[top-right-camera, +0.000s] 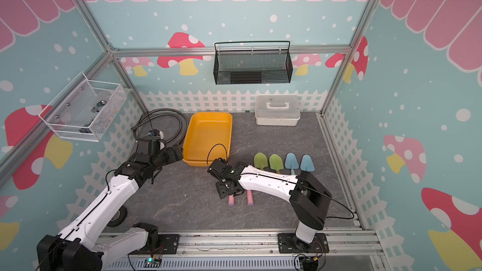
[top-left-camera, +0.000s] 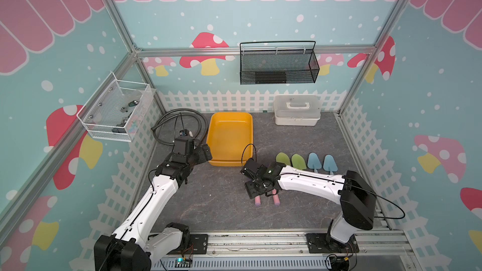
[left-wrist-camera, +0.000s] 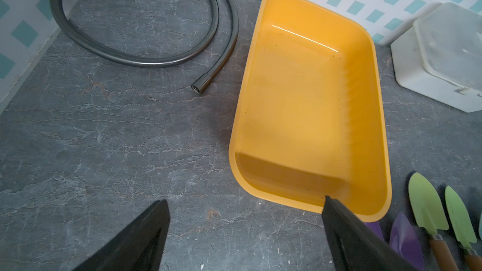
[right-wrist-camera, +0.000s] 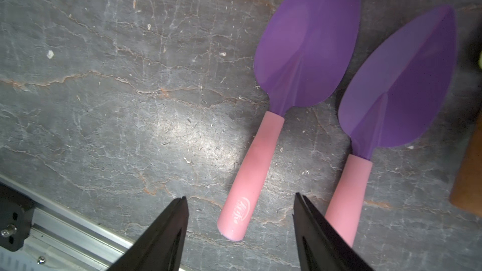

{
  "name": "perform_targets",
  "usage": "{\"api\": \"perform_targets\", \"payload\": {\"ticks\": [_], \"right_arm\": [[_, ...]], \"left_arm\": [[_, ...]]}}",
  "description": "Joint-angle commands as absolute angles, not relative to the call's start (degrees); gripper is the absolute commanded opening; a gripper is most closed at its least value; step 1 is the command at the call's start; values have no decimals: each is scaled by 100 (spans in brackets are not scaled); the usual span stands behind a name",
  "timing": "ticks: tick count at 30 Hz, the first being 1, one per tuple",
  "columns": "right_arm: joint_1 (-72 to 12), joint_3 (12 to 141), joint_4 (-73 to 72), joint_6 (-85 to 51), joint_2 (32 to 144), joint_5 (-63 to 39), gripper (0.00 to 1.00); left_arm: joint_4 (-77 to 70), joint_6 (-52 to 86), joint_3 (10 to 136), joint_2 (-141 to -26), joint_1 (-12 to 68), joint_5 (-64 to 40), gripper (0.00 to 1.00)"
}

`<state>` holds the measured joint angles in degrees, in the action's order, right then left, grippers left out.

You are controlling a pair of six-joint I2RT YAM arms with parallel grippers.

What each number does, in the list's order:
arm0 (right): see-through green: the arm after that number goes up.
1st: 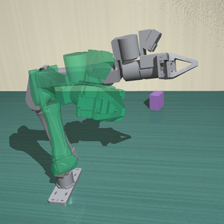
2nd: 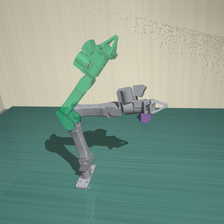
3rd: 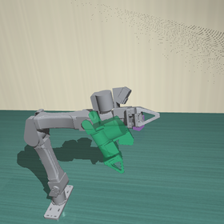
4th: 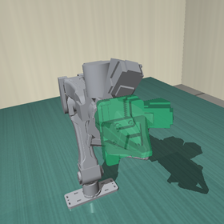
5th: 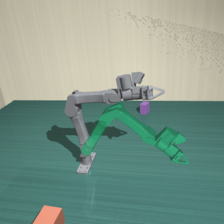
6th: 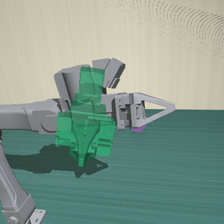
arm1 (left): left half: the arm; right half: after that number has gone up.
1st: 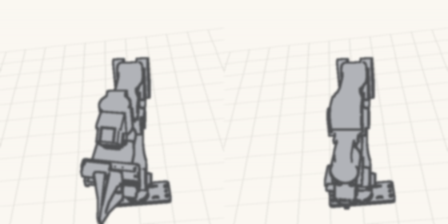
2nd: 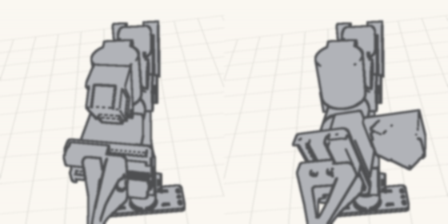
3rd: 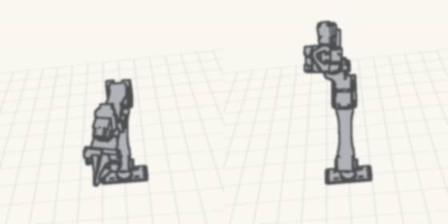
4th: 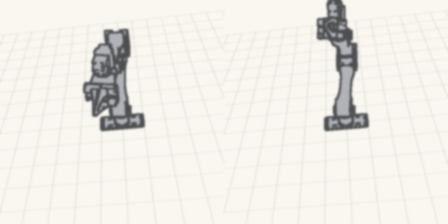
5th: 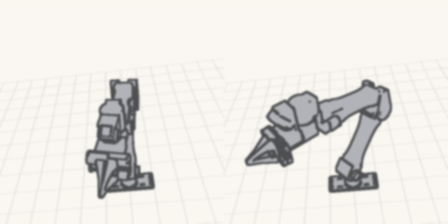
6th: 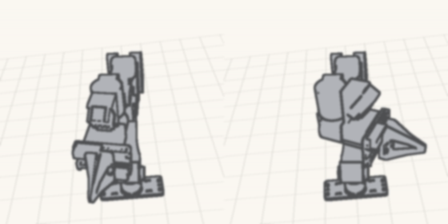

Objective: Put the shovel into the storage box
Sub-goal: Pick up the shovel from the center of the board.

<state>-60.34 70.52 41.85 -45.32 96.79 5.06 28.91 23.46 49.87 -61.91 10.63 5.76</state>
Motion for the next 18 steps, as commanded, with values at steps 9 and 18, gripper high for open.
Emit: {"api": "perform_targets", "payload": {"ticks": [9, 18], "right_arm": [[-6120, 6592, 4085, -5045, 9830, 508, 65], [-6119, 6486, 3903, -4977, 10066, 379, 59]], "left_arm": [[2961, 2357, 5045, -5889, 1090, 554, 96], [2962, 2364, 5036, -5882, 1090, 543, 96]]}}
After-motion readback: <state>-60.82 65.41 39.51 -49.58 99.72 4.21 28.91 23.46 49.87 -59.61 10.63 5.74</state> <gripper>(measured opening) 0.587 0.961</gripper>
